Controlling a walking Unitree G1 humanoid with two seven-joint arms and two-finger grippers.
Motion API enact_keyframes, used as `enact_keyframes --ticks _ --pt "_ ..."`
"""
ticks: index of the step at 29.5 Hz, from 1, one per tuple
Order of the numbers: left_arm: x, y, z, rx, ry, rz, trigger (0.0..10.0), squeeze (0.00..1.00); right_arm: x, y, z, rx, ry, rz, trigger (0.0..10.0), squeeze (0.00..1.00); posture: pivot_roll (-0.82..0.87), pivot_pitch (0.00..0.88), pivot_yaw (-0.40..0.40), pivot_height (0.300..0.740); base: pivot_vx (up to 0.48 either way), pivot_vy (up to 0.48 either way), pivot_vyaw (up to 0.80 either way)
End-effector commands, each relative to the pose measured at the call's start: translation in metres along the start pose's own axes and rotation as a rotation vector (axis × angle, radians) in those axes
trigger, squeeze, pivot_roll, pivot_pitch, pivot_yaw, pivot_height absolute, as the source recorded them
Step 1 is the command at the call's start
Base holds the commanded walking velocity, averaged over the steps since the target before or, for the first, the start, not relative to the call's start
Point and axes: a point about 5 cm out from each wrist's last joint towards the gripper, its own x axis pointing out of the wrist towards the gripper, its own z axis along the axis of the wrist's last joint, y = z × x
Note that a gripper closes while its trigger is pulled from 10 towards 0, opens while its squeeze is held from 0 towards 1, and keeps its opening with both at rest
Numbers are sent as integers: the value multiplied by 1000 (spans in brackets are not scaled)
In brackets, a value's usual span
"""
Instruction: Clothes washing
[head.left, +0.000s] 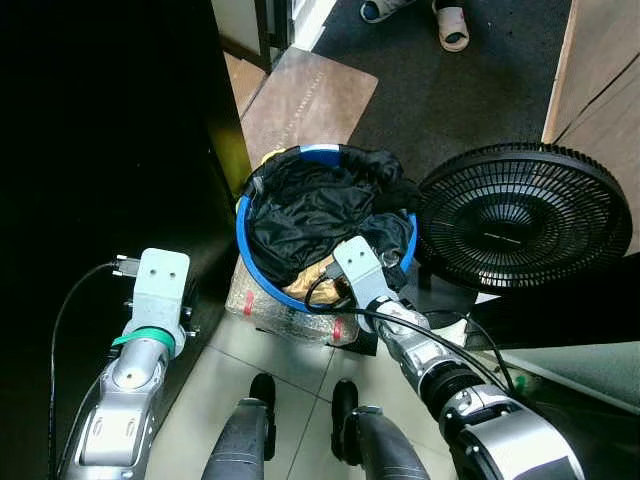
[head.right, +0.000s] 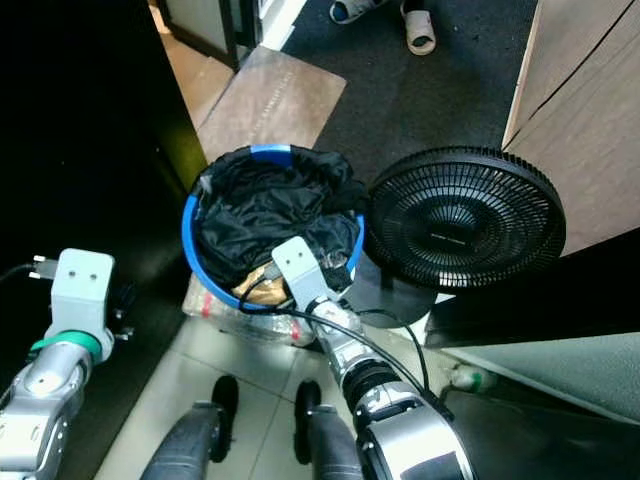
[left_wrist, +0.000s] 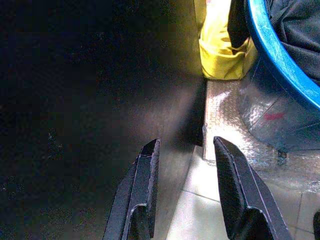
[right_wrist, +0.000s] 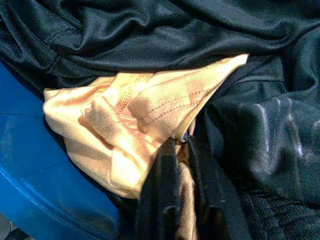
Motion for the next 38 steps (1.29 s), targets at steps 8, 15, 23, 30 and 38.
enact_keyframes --ticks 8,15,23,30,38 --pt "-2 -2 -14 -1 57 -9 10000 0 -5 1 -15 52 6 -12 0 0 240 584 54 740 0 0 0" --pt "9 -1 -8 4 25 -19 10000 0 -15 -26 50 166 -415 -171 6627 0 225 458 62 740 0 0 0" --pt "20 -5 -5 7 -2 -54 10000 0 -41 -55 74 167 -613 -348 10000 0 198 269 97 740 0 0 0" --pt "28 -11 -7 4 -11 -72 10000 0 -59 -78 114 188 -787 -410 10000 0 164 153 101 740 0 0 0" --pt "36 -16 -9 -8 -23 -77 10000 0 -104 -105 189 272 -1108 -439 10000 0 135 81 115 740 0 0 0"
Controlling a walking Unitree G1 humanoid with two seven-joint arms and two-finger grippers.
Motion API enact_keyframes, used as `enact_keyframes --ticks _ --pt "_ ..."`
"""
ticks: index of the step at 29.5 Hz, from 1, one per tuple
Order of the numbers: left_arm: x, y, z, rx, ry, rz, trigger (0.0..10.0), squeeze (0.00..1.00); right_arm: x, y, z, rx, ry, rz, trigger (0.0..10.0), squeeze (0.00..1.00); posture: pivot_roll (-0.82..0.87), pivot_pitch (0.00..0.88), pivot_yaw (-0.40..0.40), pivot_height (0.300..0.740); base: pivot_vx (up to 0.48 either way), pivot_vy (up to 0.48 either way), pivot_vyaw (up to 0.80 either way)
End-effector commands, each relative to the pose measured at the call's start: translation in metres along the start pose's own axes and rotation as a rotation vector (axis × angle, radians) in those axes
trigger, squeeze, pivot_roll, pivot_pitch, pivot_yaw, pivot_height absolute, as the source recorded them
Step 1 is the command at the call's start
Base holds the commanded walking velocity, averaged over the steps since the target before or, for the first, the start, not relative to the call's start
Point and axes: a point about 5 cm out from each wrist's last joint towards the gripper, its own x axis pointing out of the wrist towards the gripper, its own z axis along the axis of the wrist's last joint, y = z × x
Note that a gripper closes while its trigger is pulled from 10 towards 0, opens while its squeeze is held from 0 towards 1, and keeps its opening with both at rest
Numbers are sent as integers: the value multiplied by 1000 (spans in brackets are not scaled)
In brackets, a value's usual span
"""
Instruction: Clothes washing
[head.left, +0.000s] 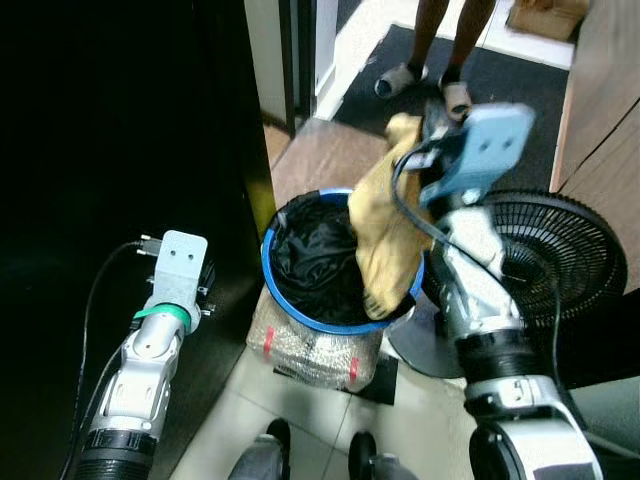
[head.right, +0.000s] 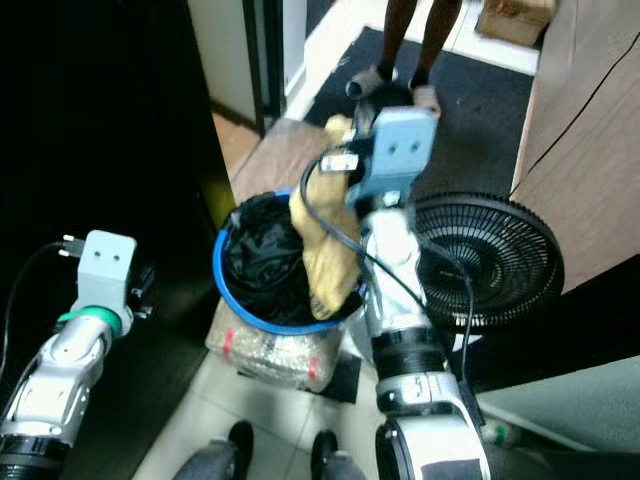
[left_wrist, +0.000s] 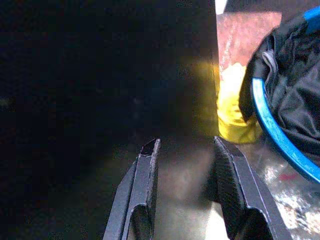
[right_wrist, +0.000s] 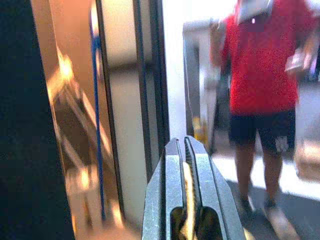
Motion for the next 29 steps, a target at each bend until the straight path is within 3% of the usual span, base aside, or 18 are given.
enact_keyframes --ticks 1,4,6,9,10,12,14,16,17,18,19,20,22,25,29 --pt "-3 -2 -12 -12 35 -8 10000 0 6 -10 15 39 -55 -47 10000 0 131 73 123 740 0 0 0" --pt "-1 -3 -13 -10 30 -17 10000 0 17 -24 41 48 -139 -79 10000 0 129 69 126 740 0 0 0" --pt "-1 -3 -13 -11 27 -17 10000 0 19 -26 45 44 -149 -80 10000 0 129 69 126 740 0 0 0" --pt "3 -5 -3 -35 -12 -17 10000 0 6 -26 32 -74 -76 -14 10000 0 119 51 97 740 0 0 0" --pt "3 -5 -3 -35 -12 -17 10000 0 6 -26 32 -74 -76 -14 10000 0 119 51 97 740 0 0 0" --pt "5 -5 9 -65 -55 -9 10000 0 -23 -28 6 -140 61 14 10000 0 123 42 73 740 0 0 0" --pt "5 -5 9 -65 -55 -9 10000 0 -23 -28 6 -140 61 14 10000 0 123 42 73 740 0 0 0" --pt "6 -5 17 -83 -80 -3 10000 0 -46 -32 -11 -174 157 5 10000 0 122 36 62 740 0 0 0" --pt "6 -5 17 -83 -80 -3 10000 0 -46 -32 -11 -174 157 5 10000 0 122 36 62 740 0 0 0" --pt "5 -4 26 -101 -111 -5 10000 0 -80 -41 -32 -217 285 -35 10000 0 111 20 53 740 0 0 0" --pt "5 -4 26 -101 -111 -5 10000 0 -80 -41 -32 -217 285 -35 10000 0 111 20 53 740 0 0 0" --pt "1 -1 32 -114 -135 -3 10000 0 -107 -47 -46 -263 374 -72 10000 0 85 0 52 740 0 0 0" --pt "1 -1 32 -114 -135 -3 10000 0 -107 -47 -46 -263 374 -72 10000 0 85 0 52 740 0 0 0" --pt "-3 0 34 -117 -154 -5 10000 0 -126 -49 -59 -295 446 -79 10000 0 84 0 41 740 0 0 0" --pt "-2 1 39 -136 -180 8 10000 0 -133 -45 -67 -319 478 -42 10000 0 90 0 21 740 0 0 0"
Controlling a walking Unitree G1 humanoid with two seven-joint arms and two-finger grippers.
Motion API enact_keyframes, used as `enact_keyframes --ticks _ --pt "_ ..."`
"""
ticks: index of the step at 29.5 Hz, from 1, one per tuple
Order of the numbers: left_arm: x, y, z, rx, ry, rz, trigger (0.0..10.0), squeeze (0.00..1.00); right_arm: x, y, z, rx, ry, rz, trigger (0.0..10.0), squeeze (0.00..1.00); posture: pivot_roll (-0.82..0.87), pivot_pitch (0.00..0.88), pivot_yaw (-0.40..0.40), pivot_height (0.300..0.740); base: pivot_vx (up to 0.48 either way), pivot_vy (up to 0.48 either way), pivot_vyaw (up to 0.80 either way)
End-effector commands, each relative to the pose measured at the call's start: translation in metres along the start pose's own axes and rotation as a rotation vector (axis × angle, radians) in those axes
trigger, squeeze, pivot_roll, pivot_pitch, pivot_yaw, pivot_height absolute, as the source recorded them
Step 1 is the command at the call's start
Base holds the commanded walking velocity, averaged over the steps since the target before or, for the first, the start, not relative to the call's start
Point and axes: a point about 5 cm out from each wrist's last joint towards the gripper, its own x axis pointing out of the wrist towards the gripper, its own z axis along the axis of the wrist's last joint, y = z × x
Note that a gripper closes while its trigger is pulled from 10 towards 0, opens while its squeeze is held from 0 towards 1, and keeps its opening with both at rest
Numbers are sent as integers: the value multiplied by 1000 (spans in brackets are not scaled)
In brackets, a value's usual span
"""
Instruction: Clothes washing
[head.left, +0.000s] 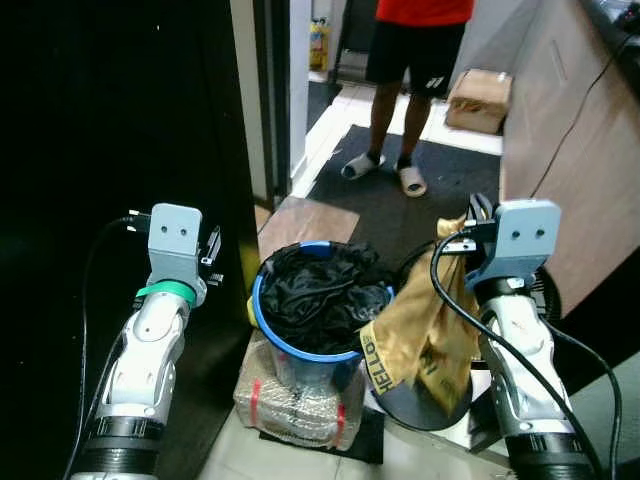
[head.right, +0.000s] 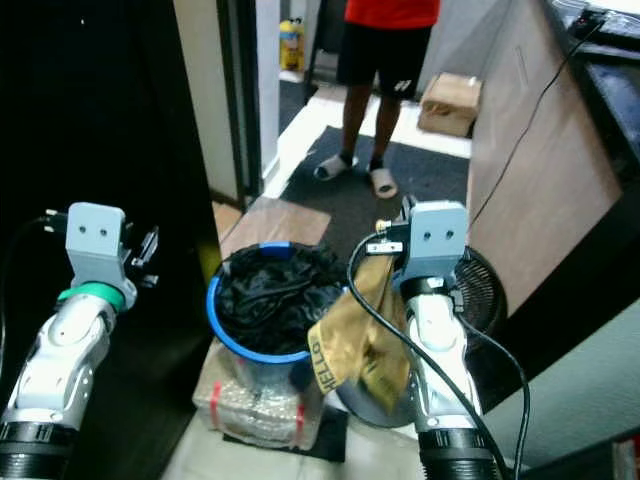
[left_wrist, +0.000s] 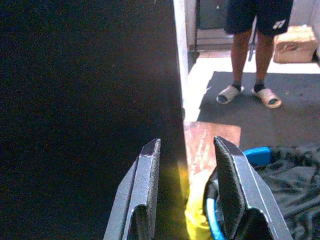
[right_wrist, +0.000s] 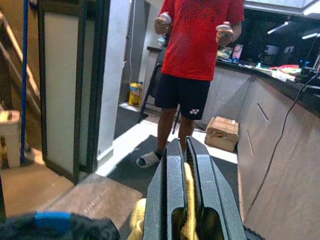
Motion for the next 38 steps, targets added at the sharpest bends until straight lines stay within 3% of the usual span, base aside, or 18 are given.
enact_keyframes --ticks 1,9,29,35,38 --pt "2 -1 4 -21 -25 13 10000 0 0 7 -4 -8 9 31 10000 0 90 0 5 740 0 0 0" --pt "7 -6 20 -27 -78 26 10000 0 11 23 3 12 -17 76 10000 0 103 0 -28 740 0 0 0" --pt "11 -11 28 -52 -104 33 10000 0 12 19 -1 24 -13 50 10000 0 91 0 -24 740 0 0 0" --pt "12 -10 33 -53 -116 32 10000 0 13 17 1 58 -11 33 10000 0 91 0 -24 740 0 0 -800" --pt "15 -6 46 -56 -153 36 10000 0 20 14 15 70 -63 26 10000 0 100 0 -17 740 0 0 -800"
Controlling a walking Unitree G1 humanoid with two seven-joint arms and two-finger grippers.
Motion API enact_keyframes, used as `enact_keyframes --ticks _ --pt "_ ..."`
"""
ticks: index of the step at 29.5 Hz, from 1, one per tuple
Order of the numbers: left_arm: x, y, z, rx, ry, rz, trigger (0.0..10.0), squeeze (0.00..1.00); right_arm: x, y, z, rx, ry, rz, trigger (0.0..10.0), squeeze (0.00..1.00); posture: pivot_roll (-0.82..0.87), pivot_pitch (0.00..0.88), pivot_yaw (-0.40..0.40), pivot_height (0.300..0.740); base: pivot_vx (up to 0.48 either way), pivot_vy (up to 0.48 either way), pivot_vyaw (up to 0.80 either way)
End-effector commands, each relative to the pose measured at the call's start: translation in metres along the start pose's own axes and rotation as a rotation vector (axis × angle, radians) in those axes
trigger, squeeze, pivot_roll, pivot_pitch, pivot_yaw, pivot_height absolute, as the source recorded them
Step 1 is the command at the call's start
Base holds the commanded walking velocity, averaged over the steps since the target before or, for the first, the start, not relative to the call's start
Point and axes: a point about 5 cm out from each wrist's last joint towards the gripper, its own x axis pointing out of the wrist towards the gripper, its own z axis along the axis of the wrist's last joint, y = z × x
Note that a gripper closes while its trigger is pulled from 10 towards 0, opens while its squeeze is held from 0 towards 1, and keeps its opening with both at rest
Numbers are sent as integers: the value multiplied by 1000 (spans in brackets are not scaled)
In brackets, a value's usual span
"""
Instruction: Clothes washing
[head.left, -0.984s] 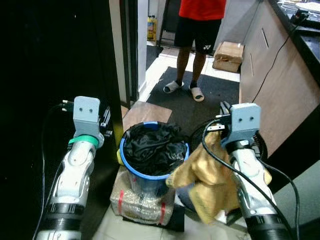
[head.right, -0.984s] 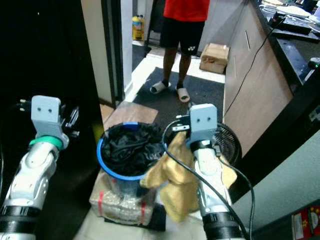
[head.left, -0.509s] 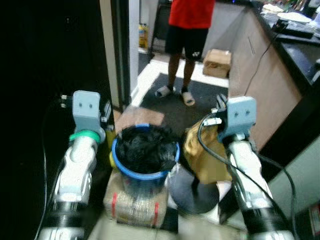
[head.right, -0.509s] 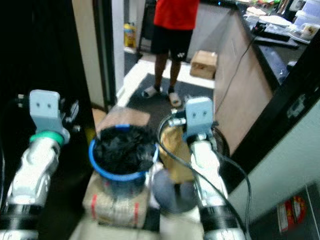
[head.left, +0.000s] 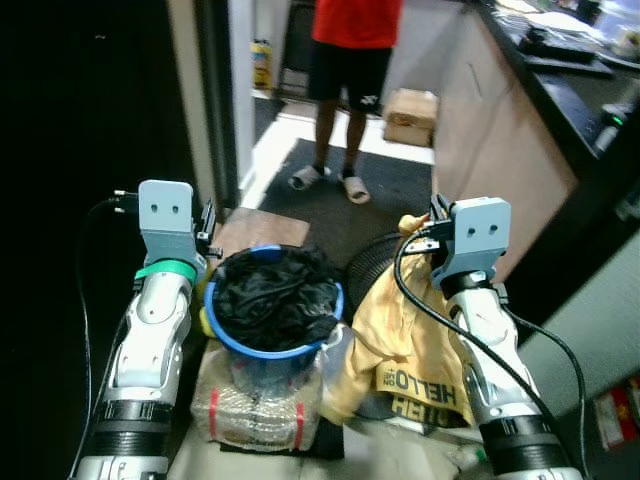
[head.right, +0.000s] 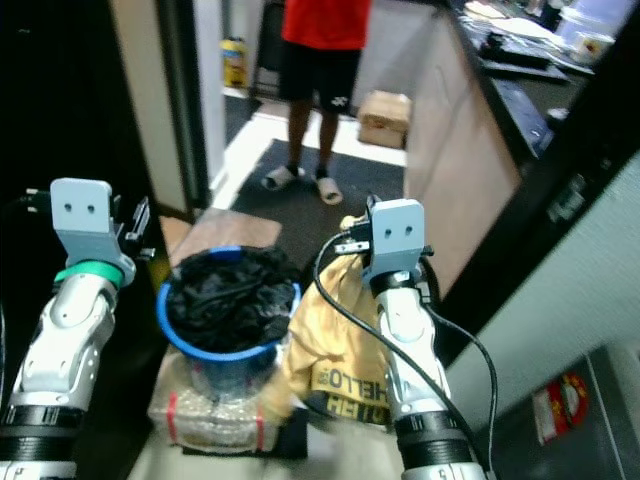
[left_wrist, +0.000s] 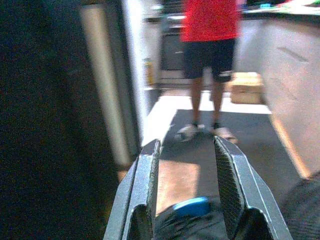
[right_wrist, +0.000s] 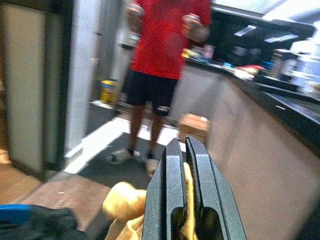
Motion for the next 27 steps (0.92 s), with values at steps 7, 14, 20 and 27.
enact_keyframes --ticks 7,14,20,27 --pt "6 5 45 1 -144 -14 10000 0 20 -9 42 53 -147 -27 10000 0 112 0 -20 740 0 0 -800" --pt "10 6 76 13 -247 -35 10000 0 25 -10 52 83 -181 -31 10000 0 119 0 -19 740 0 0 -800" --pt "10 4 84 9 -263 -50 10000 0 23 -8 47 100 -159 -37 10000 0 117 0 -12 740 0 0 -800" --pt "10 2 85 3 -257 -60 10000 0 22 -10 46 100 -149 -42 10000 0 114 0 -7 740 0 0 -800"
